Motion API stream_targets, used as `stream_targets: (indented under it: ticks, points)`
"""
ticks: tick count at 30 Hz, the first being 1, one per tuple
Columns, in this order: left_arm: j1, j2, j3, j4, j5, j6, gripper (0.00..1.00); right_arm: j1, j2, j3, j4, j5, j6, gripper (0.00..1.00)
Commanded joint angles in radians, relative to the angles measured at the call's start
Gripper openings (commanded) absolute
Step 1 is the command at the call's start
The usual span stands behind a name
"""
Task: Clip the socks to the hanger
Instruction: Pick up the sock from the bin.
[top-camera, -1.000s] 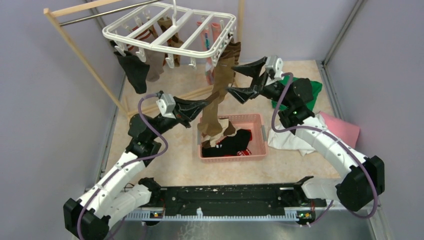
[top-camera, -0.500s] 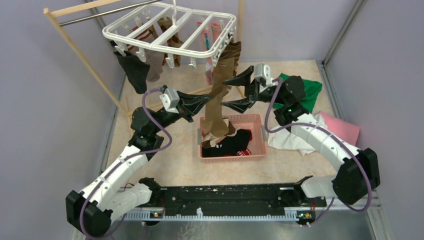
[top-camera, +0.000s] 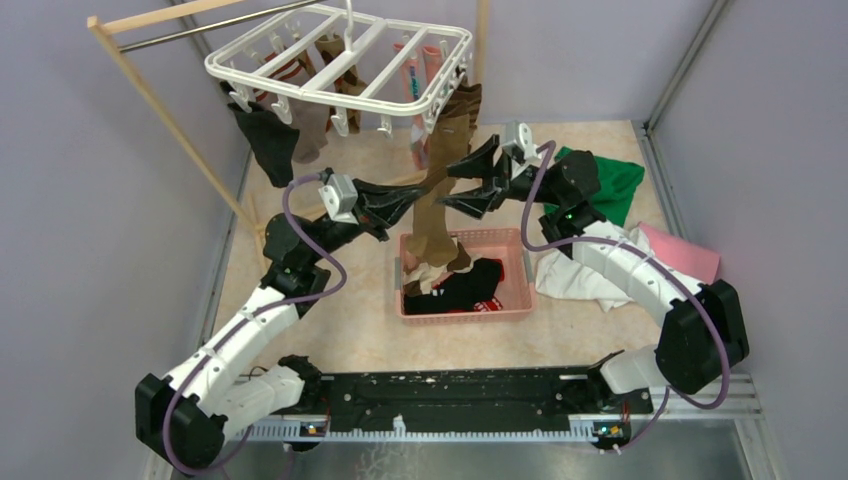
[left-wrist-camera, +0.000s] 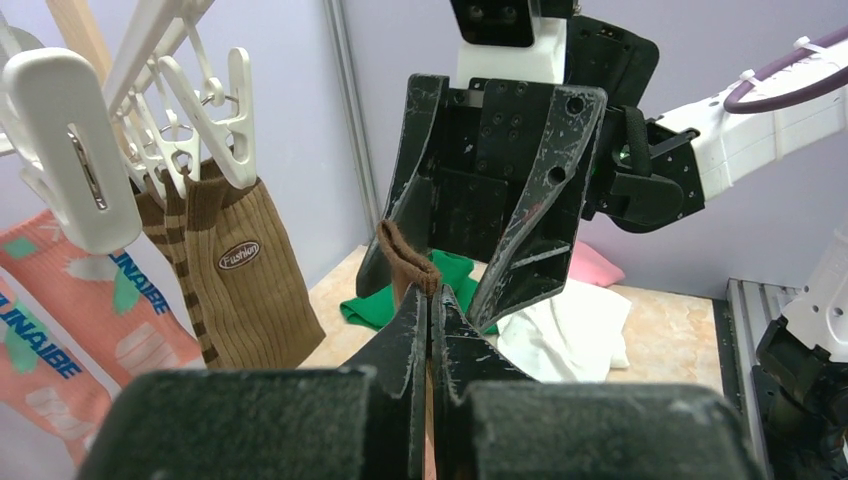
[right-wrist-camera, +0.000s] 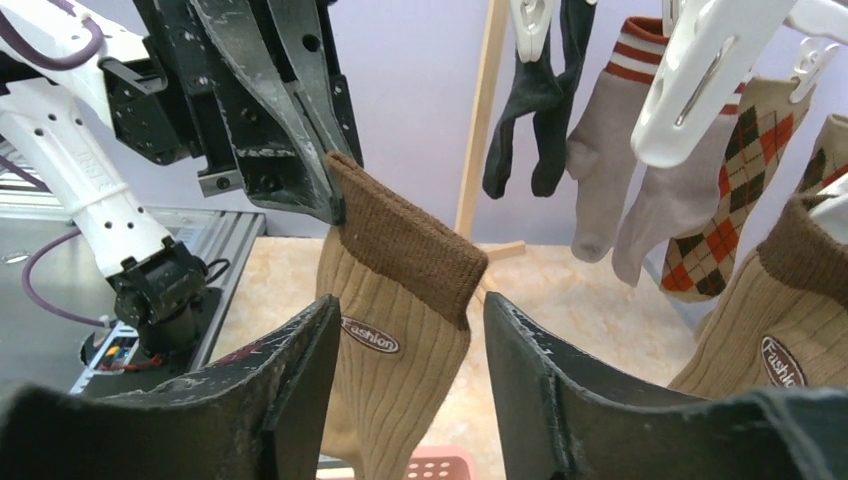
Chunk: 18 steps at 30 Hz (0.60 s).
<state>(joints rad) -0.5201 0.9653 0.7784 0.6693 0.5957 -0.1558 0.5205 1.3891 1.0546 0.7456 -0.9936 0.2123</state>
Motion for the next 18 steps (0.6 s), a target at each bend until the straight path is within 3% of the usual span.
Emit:
stream_targets:
  ticks: [1,12,18]
  points:
    - [-0.004,0.008,0.032,0.073,-0.017,-0.005,0.0,-0.002,-0.025,0.039,0.148,-0.008,0.075,0.51]
    - [-0.004,0.021,0.012,0.127,-0.112,-0.021,0.0,0.0,-0.055,0.009,0.16,0.03,0.093,0.26]
    - [-0.007,0.034,0.01,0.137,-0.169,-0.043,0.0,0.027,-0.082,0.006,0.076,0.087,-0.022,0.03]
